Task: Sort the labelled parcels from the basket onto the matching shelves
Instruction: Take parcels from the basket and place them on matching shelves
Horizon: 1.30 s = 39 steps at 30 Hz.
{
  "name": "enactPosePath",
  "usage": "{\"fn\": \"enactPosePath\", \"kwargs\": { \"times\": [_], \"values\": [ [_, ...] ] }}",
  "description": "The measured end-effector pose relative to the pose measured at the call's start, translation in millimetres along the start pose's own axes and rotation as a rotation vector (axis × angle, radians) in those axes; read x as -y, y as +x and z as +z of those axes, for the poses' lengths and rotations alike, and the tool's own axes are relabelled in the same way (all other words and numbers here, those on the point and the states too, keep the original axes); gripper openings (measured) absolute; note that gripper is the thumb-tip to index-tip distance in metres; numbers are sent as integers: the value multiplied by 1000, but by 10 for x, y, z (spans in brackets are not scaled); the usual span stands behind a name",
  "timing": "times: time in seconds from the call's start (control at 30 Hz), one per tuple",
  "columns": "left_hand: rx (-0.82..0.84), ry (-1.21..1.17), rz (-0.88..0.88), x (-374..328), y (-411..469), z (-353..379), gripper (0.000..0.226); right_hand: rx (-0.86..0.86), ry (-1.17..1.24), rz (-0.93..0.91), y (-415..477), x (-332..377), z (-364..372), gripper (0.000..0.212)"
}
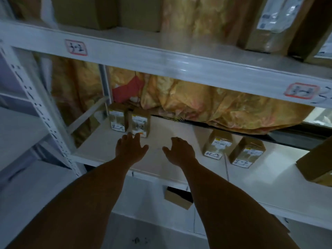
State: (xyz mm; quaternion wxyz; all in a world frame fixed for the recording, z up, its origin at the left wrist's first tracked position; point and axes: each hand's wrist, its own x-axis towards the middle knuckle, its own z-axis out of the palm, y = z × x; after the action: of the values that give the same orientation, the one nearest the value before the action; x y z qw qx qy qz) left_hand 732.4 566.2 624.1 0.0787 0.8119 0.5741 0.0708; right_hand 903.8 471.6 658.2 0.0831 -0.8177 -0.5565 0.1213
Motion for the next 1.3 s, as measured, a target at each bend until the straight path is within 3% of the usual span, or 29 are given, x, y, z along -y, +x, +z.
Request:
{"fn": "enactPosePath", "kwargs": {
  "times": [0.2,0.37,0.5,0.6,0.77,0.87,1.13,1.3],
  "values": [
    [-174,-33,-39,1152,730,-215,79,-153,52,25,662,1037,248,77],
    [-204,-113,7,1393,1346,-279,83,-219,119,101,1241,1436,263,80],
    [-202,-92,189,1388,1782,-256,89,-140,132,55,1673,1415,277,80],
    [-60,-88,346,1401,2033,-261,93,-75,49,-15,1837,1330,310,74],
    [-64,-35,581,1457,2211,-247,70,-82,-6,-40,1886,1315,287,69],
    [-78,13,662,1491,2211,-284,68,-73,-37,-47,1811,1286,268,68],
    [-40,23,606,1612,1935,-330,63,-115,2,-19,1494,1192,356,64],
    [-122,65,591,1655,1821,-296,72,-95,-35,-40,1450,1200,370,82]
  ]
}}
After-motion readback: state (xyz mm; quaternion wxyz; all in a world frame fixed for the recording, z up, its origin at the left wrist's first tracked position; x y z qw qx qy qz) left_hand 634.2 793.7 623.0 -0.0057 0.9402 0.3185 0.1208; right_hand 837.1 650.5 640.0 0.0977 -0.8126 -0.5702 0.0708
